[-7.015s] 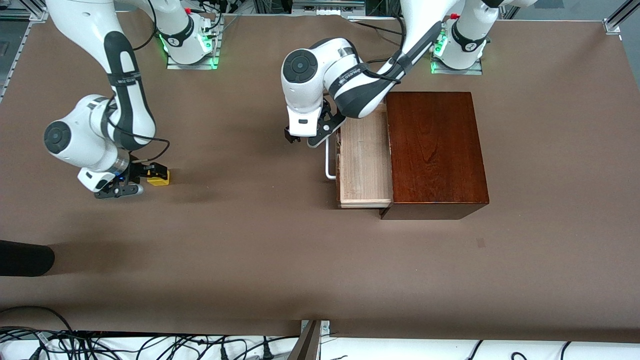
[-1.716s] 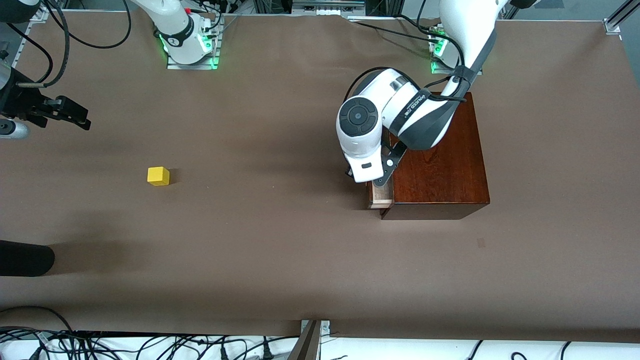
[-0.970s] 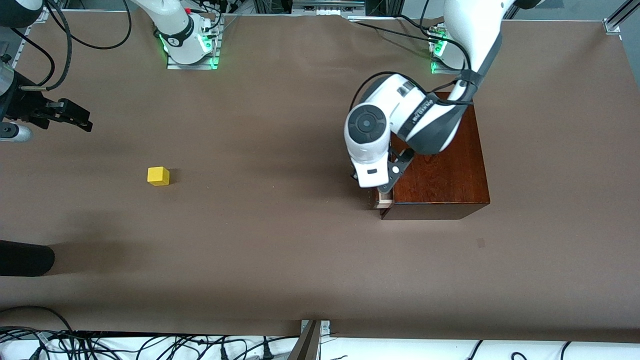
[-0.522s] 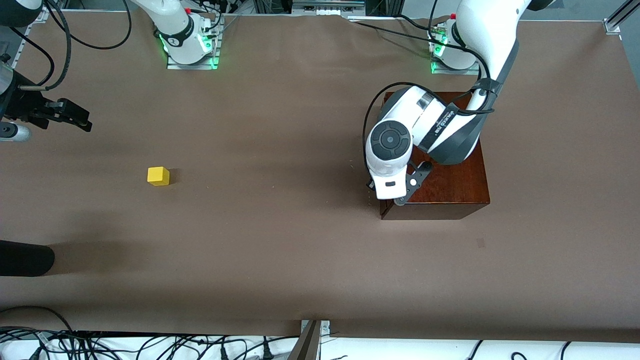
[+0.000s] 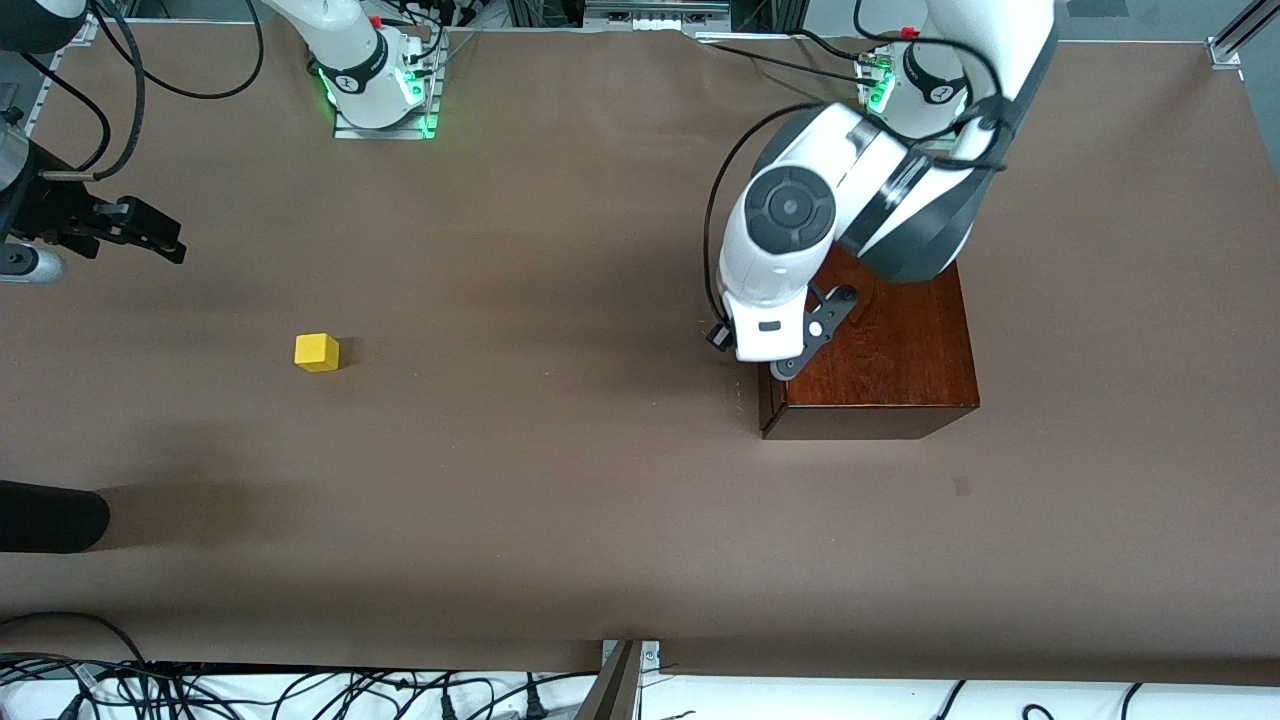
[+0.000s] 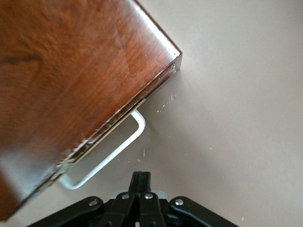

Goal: Open drawer, take yellow block, close drawer

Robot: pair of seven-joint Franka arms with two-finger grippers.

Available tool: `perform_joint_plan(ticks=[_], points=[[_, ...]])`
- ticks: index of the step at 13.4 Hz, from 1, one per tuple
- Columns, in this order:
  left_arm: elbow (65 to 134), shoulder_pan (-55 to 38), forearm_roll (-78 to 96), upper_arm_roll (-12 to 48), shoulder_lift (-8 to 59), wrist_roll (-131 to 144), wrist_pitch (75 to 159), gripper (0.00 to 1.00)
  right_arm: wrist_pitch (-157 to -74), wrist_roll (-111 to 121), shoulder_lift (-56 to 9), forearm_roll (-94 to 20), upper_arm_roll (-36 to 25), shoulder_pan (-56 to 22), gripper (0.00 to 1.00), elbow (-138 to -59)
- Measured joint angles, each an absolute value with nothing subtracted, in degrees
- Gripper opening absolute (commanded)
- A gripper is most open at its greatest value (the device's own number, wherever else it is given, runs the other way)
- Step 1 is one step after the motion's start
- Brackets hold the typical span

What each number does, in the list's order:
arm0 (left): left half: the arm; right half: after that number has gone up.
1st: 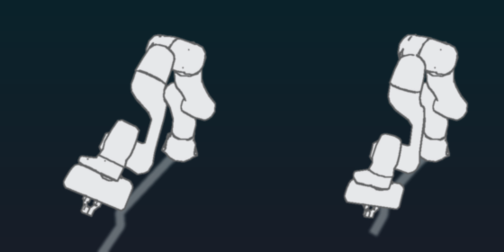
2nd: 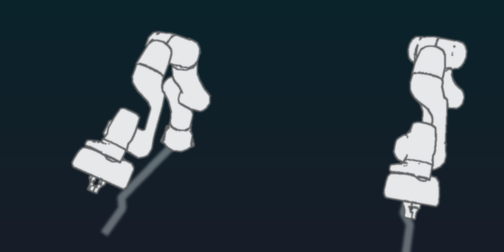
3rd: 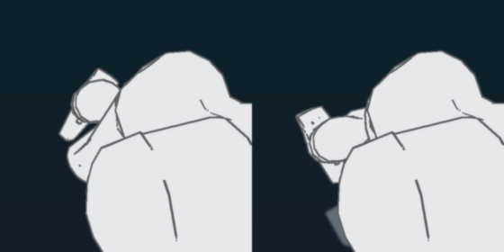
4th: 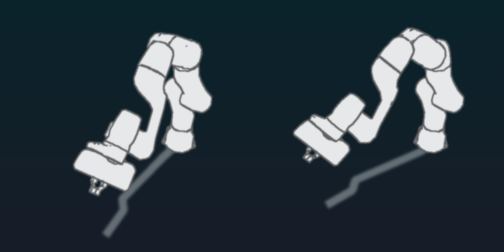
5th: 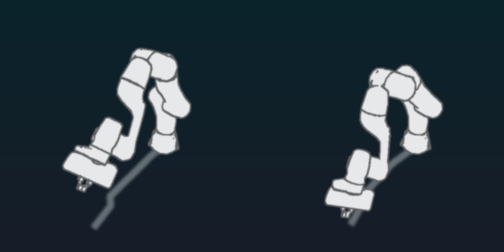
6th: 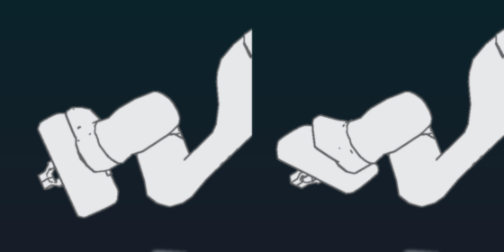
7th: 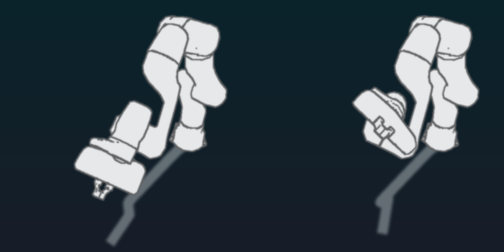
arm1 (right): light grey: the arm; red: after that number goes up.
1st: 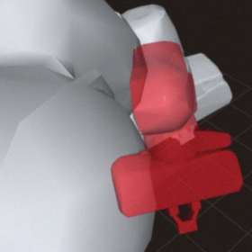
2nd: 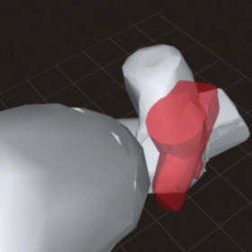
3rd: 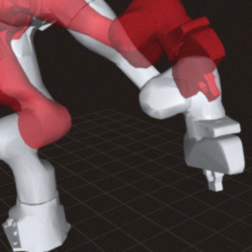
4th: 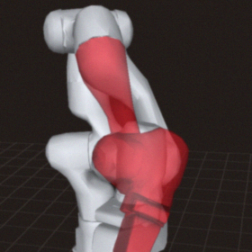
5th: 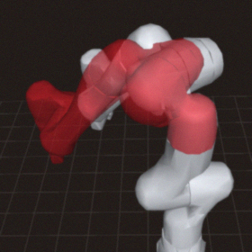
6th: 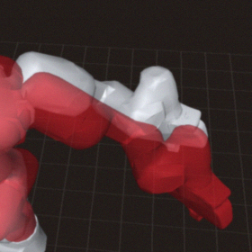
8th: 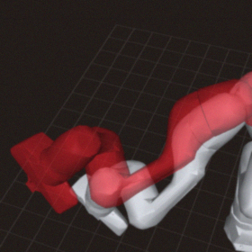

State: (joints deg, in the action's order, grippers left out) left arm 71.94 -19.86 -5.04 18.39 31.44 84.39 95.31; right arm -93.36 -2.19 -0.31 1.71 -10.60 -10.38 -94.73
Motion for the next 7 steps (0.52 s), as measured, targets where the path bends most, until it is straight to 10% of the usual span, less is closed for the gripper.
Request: perform_joint_plan(ticks=[1,7], points=[[71.1,-19.5,-5.0,18.3,30.8,80.6,94.1,1.00,-93.4,-2.2,-0.3,1.7,-10.6,-10.4,1.00,-94.7],[70.0,-11.8,-4.8,17.9,27.5,59.1,90.9,1.00,-93.3,-2.2,-0.4,1.7,-10.6,-10.4,1.00,-94.5]])
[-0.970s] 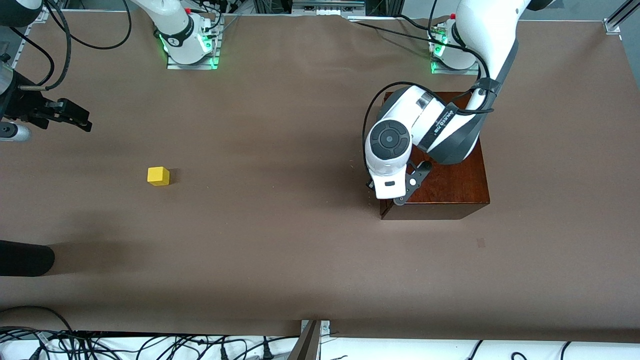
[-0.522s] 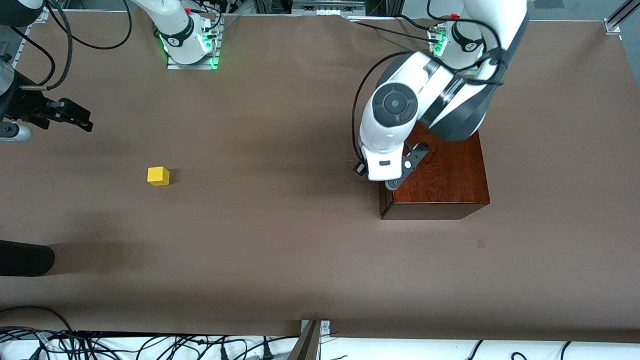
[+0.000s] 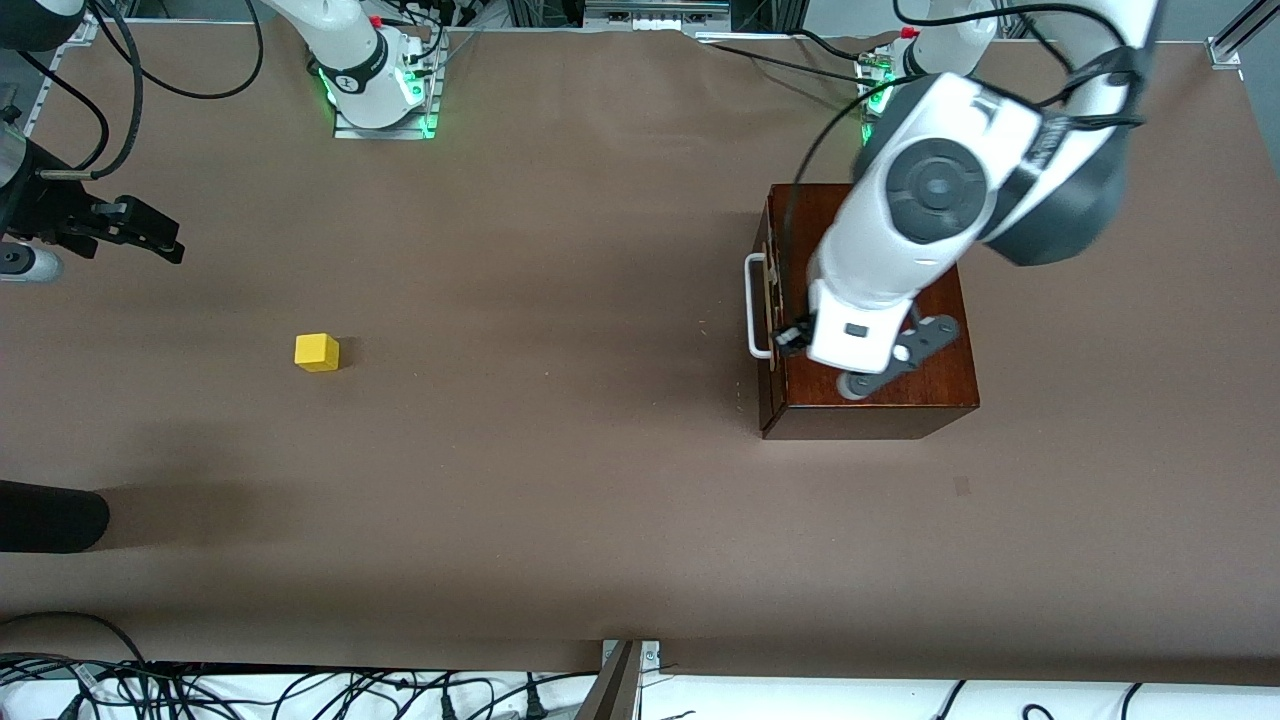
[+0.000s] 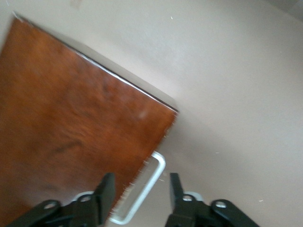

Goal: Open drawer, take yellow block, close drawer

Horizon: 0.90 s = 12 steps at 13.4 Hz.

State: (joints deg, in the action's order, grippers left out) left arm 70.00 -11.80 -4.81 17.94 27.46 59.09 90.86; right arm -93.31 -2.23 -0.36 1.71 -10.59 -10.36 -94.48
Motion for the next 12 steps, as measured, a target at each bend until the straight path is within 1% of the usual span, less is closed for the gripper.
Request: perform_joint_plan(ticks=[5,9,12], points=[[70.2,-3.4,-4.7,17.9,22.3,40.0,85.2,1.00,-93.2,-2.2,-1.1,1.7,-10.6,-10.3,1.00,-94.5],[71.9,4.5,-4.7,17.8,17.8,22.9,84.3,1.00,-93.2,-2.2,-1.8,1.7,-10.6,-10.3,1.00,-94.5],[73.6,8.3,-4.6,17.7,16.0,13.2,84.4,1.00,-93.2,-2.2,-2.0,1.7,-10.6,-10.3,1.00,-94.5]])
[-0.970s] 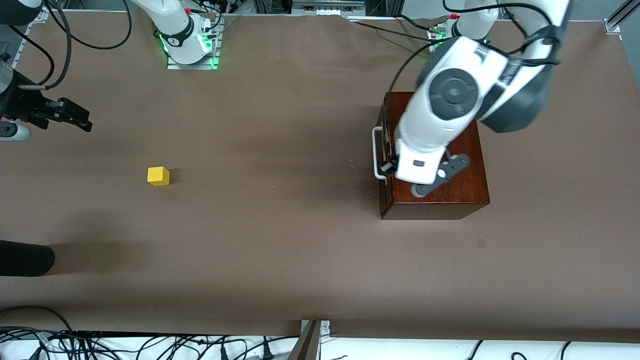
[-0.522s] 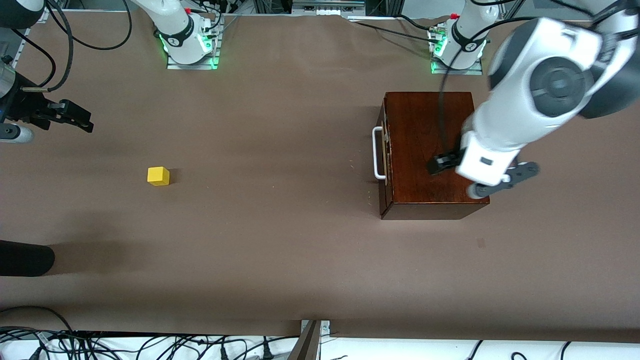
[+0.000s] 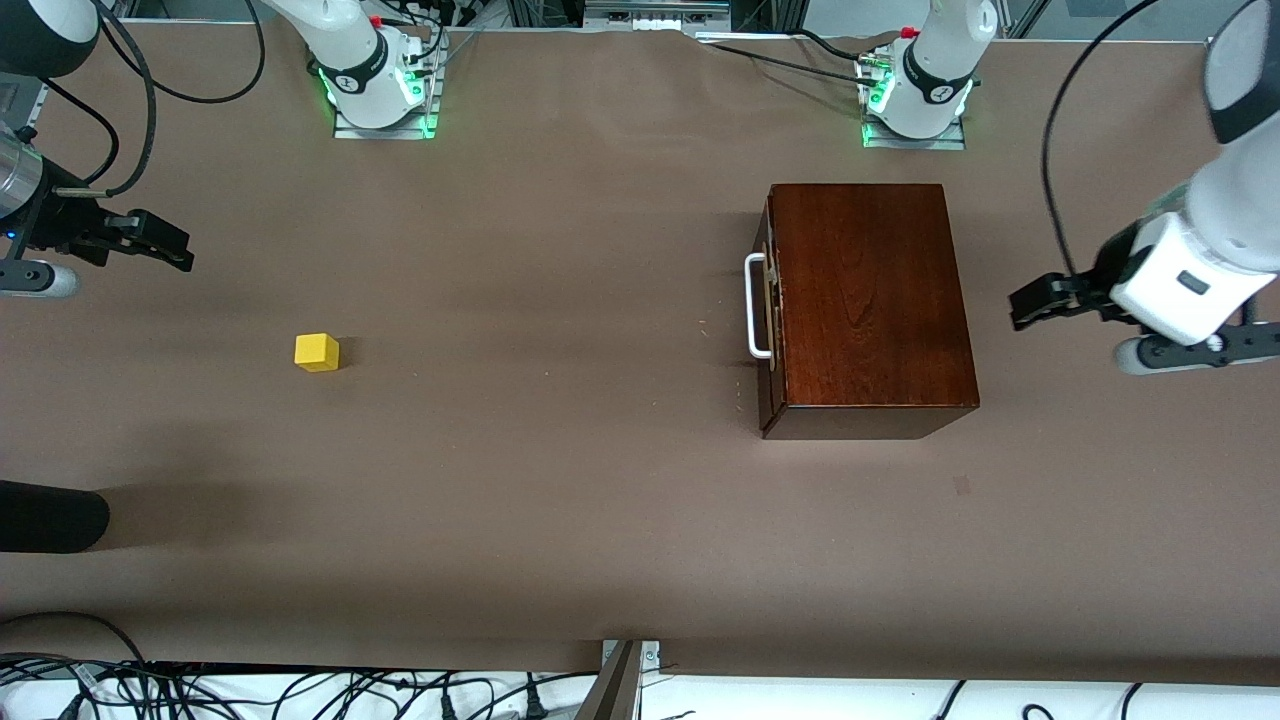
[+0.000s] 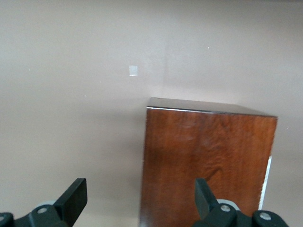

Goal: Open drawer, take yellow block, close drawer

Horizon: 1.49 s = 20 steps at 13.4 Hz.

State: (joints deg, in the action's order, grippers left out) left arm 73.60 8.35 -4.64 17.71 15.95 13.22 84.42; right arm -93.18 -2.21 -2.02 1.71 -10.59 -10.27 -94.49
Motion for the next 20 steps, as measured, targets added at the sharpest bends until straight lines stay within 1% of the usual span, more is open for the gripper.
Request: perform_joint_plan(ticks=[6,9,11,14,20], points=[[81.9,8.4,-4.6,13.3,9.8,5.8,87.0,1.00,-93.2,-2.2,-2.4,1.7,-10.7,-10.1,1.00,-94.6],[85.6,2.4,-4.6,6.2,6.9,4.2,88.2,1.00,-93.4,-2.2,-2.7,1.7,-10.8,-10.0,1.00,-94.9],[87.1,0.0,-4.6,3.7,5.8,4.2,89.0,1.00,-93.7,-2.2,-2.7,1.7,-10.8,-10.0,1.00,-95.3],[89.6,-1.9,-4.6,1.7,4.0,4.1,89.7,1.00,-93.9,-2.2,-2.7,1.7,-11.3,-9.9,1.00,-95.6],[90.3,-2.3,-3.1,1.4,3.3,4.1,89.9,1.00,-94.0,-2.2,-2.7,1.7,-11.4,-9.9,1.00,-95.8]])
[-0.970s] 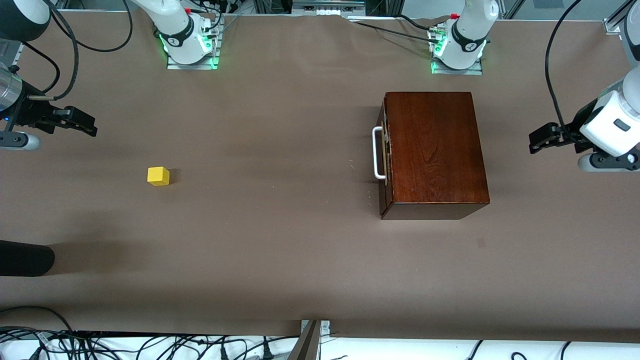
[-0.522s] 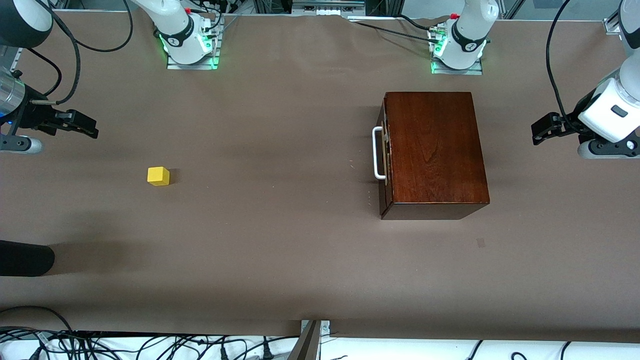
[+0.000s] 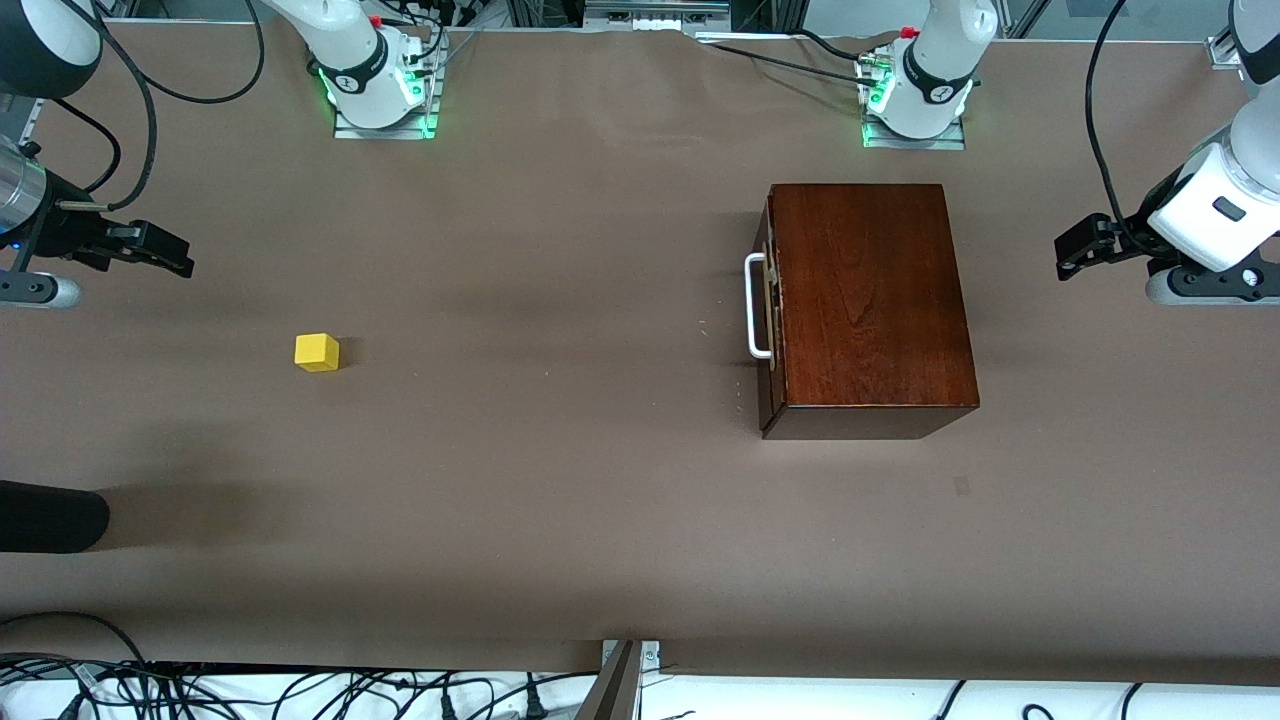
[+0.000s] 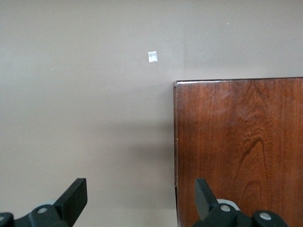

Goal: Open drawer, take yellow block, close drawer

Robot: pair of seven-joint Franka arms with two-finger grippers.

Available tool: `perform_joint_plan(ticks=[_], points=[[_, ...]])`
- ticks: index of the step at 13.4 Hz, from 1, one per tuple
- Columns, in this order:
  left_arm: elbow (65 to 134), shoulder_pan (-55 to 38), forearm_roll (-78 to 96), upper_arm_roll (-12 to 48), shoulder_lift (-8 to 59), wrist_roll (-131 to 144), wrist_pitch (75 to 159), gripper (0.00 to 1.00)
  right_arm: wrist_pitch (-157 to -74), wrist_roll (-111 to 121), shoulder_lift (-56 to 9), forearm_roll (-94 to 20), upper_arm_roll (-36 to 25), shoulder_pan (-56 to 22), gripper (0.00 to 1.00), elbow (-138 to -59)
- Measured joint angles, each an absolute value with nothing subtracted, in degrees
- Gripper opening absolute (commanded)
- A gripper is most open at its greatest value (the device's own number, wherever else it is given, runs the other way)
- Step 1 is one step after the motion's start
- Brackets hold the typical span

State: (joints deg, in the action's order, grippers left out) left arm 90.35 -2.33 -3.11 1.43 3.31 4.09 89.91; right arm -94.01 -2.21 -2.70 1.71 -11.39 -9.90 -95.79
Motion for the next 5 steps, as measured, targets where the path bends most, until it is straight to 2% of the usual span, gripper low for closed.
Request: perform_joint_plan(ticks=[5], points=[[90.4,-2.3,-2.3,1.1,3.3,4.1,90.2,1.00,-94.0,-2.2,-2.7,1.7,-11.4,-9.9,1.00,-95.8]])
